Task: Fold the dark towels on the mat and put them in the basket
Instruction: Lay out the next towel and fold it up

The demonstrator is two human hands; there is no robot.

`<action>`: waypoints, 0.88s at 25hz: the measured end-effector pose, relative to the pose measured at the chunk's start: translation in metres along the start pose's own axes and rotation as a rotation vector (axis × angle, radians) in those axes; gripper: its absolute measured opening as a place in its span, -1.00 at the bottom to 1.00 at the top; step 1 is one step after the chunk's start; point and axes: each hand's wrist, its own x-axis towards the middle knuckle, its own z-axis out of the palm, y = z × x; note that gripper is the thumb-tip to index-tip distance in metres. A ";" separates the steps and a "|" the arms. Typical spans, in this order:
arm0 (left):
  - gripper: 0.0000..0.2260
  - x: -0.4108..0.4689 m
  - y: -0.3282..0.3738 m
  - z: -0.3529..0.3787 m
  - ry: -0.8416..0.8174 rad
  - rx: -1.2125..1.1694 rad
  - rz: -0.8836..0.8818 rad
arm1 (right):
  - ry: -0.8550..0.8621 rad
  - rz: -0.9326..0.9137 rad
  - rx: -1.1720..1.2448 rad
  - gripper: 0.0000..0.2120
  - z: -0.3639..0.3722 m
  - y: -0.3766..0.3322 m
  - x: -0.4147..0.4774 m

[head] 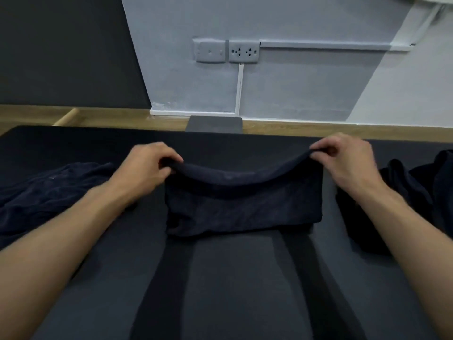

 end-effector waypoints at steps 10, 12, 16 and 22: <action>-0.82 0.115 0.050 -0.104 0.727 -0.517 -0.049 | 0.506 -0.057 0.685 -0.85 -0.081 -0.067 0.104; -0.85 0.097 0.052 -0.116 0.709 -0.699 0.005 | 0.530 -0.138 0.748 -0.89 -0.094 -0.075 0.081; -0.88 0.016 0.051 -0.098 0.661 -0.695 0.007 | 0.503 -0.201 0.689 -0.90 -0.090 -0.048 0.012; -0.89 -0.118 -0.007 -0.018 -0.441 -0.388 -0.258 | -0.527 0.090 0.270 -0.75 -0.025 0.035 -0.120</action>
